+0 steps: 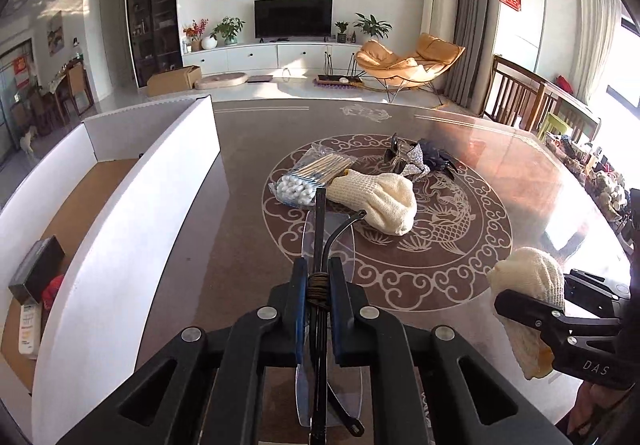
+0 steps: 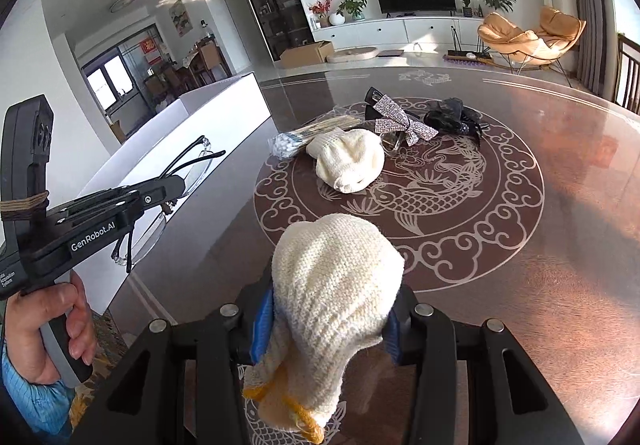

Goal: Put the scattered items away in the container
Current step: 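Carry the glove and glasses over the cardboard box and open both grippers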

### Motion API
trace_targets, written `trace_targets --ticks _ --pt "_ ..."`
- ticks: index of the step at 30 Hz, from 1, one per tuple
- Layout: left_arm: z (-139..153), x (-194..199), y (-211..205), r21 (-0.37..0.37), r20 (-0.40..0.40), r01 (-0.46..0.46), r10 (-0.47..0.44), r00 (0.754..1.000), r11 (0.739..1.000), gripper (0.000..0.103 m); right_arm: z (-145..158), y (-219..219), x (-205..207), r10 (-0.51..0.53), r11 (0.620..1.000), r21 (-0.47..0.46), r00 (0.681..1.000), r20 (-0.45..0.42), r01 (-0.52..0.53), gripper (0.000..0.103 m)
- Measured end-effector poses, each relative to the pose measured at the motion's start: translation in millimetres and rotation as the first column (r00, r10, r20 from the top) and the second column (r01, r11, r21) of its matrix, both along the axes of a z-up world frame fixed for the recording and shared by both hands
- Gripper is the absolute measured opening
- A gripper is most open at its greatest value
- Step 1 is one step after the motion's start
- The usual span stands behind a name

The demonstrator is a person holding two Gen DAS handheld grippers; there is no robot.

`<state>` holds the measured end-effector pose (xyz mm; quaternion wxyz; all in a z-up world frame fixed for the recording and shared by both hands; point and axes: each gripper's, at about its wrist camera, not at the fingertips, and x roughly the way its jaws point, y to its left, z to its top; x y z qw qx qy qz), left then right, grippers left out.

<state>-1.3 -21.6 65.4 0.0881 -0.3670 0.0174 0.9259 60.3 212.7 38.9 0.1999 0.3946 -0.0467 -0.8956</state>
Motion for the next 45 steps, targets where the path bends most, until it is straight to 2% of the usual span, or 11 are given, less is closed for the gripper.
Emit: trace_targets --ticks 7,10,13,16,21,24,27,29,34,40,45 --pt "1 8 -9 0.022 0.010 -0.008 0.008 1.000 1.000 0.010 8 -33 -3 0.066 0.997 0.050 0.998 -0.007 -0.065 0.044" --pt "-4 9 -23 0.103 0.060 -0.009 0.003 0.998 0.995 0.010 -2 -53 -9 0.108 0.991 0.079 0.994 0.029 -0.110 0.044" --pt "5 10 -51 0.157 0.076 -0.027 0.015 0.997 0.987 0.010 2 -77 -16 0.158 0.984 0.076 0.987 0.035 -0.160 0.044" --pt "33 9 -101 0.200 0.059 -0.074 0.063 0.996 0.977 0.010 27 -116 -29 0.232 0.970 0.078 0.973 -0.010 -0.230 0.044" --pt "67 5 -205 0.192 0.034 -0.231 0.228 0.973 0.954 0.010 81 -209 -45 0.394 0.919 0.071 0.913 -0.103 -0.388 0.044" --pt "69 -4 -261 0.188 0.069 -0.322 0.314 0.947 0.928 0.010 99 -270 -54 0.484 0.875 0.054 0.867 -0.123 -0.481 0.044" --pt "66 -24 -294 0.168 0.104 -0.369 0.356 0.929 0.914 0.010 103 -325 -73 0.536 0.844 0.091 0.834 -0.131 -0.528 0.044" --pt "61 -41 -305 0.162 0.125 -0.386 0.369 0.921 0.908 0.010 100 -349 -96 0.536 0.844 0.108 0.836 -0.116 -0.526 0.044" --pt "38 -91 -317 0.189 0.192 -0.418 0.384 0.903 0.889 0.010 77 -381 -167 0.491 0.862 0.171 0.870 -0.044 -0.478 0.044" --pt "10 -140 -313 0.192 0.258 -0.441 0.388 0.885 0.877 0.010 51 -393 -237 0.413 0.901 0.128 0.910 0.044 -0.415 0.044" --pt "-4 -159 -310 0.185 0.278 -0.447 0.390 0.878 0.875 0.011 25 -404 -269 0.376 0.911 0.139 0.920 0.114 -0.389 0.050"
